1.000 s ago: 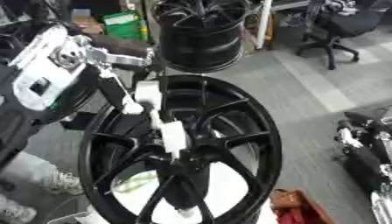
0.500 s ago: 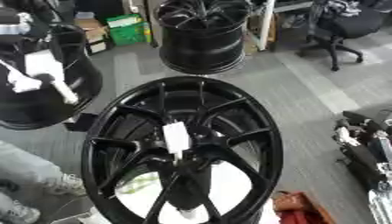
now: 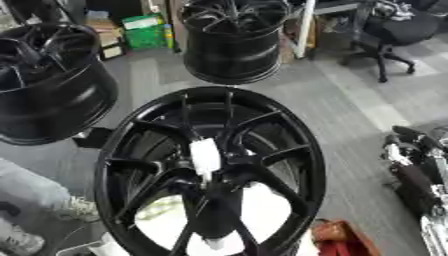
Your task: Pull the pin out of the wheel hub.
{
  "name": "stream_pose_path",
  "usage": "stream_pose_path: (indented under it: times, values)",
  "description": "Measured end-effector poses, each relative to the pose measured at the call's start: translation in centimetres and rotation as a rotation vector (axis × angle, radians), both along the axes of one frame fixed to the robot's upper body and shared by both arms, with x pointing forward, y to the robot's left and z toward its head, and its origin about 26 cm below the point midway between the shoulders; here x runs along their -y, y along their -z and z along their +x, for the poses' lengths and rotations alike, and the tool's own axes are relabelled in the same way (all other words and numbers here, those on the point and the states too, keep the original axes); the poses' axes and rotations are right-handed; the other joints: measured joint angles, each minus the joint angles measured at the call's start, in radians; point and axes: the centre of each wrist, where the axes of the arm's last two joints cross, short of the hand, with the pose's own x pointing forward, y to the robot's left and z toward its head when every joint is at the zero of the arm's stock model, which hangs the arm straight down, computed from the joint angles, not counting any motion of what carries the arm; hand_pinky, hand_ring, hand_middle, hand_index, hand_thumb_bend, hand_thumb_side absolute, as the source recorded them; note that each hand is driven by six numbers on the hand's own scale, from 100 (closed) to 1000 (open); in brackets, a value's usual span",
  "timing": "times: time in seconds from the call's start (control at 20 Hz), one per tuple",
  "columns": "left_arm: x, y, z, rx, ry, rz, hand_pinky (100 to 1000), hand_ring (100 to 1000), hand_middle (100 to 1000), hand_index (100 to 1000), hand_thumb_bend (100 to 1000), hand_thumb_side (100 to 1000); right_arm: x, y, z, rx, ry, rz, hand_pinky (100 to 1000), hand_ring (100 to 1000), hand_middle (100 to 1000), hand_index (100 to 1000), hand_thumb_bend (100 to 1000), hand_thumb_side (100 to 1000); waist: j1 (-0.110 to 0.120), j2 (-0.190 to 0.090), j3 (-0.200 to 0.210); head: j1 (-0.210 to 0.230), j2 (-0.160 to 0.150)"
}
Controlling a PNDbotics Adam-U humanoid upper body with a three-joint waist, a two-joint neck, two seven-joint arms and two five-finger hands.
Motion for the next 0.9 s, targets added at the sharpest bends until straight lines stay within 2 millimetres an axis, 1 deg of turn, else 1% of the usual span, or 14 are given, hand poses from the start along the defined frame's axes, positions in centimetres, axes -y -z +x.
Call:
stream_pose_path:
  times: [0.1, 0.15, 0.2, 0.35, 0.4, 0.45, 0.5, 0.6, 0.65, 0.7, 0.8, 0.9]
  values:
    - [-1.6, 2.0, -1.0, 0.000, -0.098, -0.009, 788, 778, 827, 865, 492, 455, 0.0, 0.0, 0.0, 0.002, 0.004, 0.004, 642, 523, 639, 782, 100, 341, -0.002, 0.001, 0.000, -0.002, 0.000]
    - [-2.3, 3.2, -1.5, 0.007, -0.144, -0.019, 793, 783, 832, 868, 500, 466, 0.0, 0.0, 0.0, 0.002, 0.006, 0.004, 642, 523, 639, 782, 100, 341, -0.003, 0.003, 0.000, -0.003, 0.000]
    - [-2.9, 4.3, -2.1, 0.014, -0.185, -0.033, 816, 809, 861, 883, 517, 507, 0.0, 0.0, 0.0, 0.002, 0.006, 0.005, 642, 523, 639, 782, 100, 340, -0.003, 0.005, 0.000, -0.004, 0.000]
    - [-4.1, 7.1, -3.8, 0.036, -0.293, -0.082, 823, 823, 878, 887, 511, 525, 0.0, 0.0, 0.0, 0.002, 0.011, 0.006, 642, 523, 638, 782, 100, 340, -0.008, 0.007, 0.003, -0.006, 0.000]
    - [-4.3, 7.8, -4.2, 0.047, -0.321, -0.100, 792, 785, 851, 880, 471, 525, 0.0, 0.0, 0.0, 0.003, 0.013, 0.007, 642, 523, 639, 782, 100, 341, -0.008, 0.007, 0.005, -0.007, 0.000]
    - [-4.4, 8.4, -4.5, 0.062, -0.345, -0.123, 781, 773, 841, 877, 457, 521, 0.0, 0.0, 0.0, 0.003, 0.015, 0.008, 642, 523, 639, 782, 100, 341, -0.008, 0.008, 0.006, -0.008, 0.000]
    - [-4.4, 8.8, -4.7, 0.084, -0.365, -0.151, 751, 737, 806, 862, 390, 508, 0.0, 0.0, 0.0, 0.004, 0.015, 0.010, 642, 523, 638, 782, 100, 341, -0.008, 0.008, 0.006, -0.009, 0.000]
    - [-4.0, 9.4, -5.0, 0.151, -0.399, -0.228, 723, 696, 770, 837, 324, 490, -0.1, 0.1, 0.0, 0.005, 0.016, 0.013, 642, 523, 638, 782, 100, 340, -0.012, 0.009, 0.009, -0.013, 0.000]
    - [-3.7, 9.7, -5.1, 0.190, -0.411, -0.274, 719, 690, 764, 833, 302, 488, -0.1, 0.1, 0.0, 0.005, 0.016, 0.013, 642, 523, 638, 782, 100, 340, -0.014, 0.010, 0.013, -0.014, 0.000]
    - [-3.3, 10.0, -5.3, 0.227, -0.422, -0.320, 694, 655, 742, 818, 229, 485, -0.1, 0.1, 0.0, 0.005, 0.016, 0.013, 642, 523, 639, 782, 100, 351, -0.015, 0.012, 0.014, -0.014, 0.000]
    - [-2.0, 10.3, -5.4, 0.313, -0.430, -0.423, 679, 632, 713, 799, 161, 473, -0.1, 0.1, 0.0, 0.005, 0.016, 0.014, 642, 522, 638, 782, 100, 340, -0.015, 0.012, 0.014, -0.015, 0.000]
    - [-0.3, 10.2, -5.2, 0.400, -0.421, -0.509, 673, 625, 702, 791, 127, 472, -0.1, 0.1, 0.0, 0.005, 0.016, 0.014, 642, 522, 638, 781, 100, 341, -0.018, 0.014, 0.013, -0.016, 0.000]
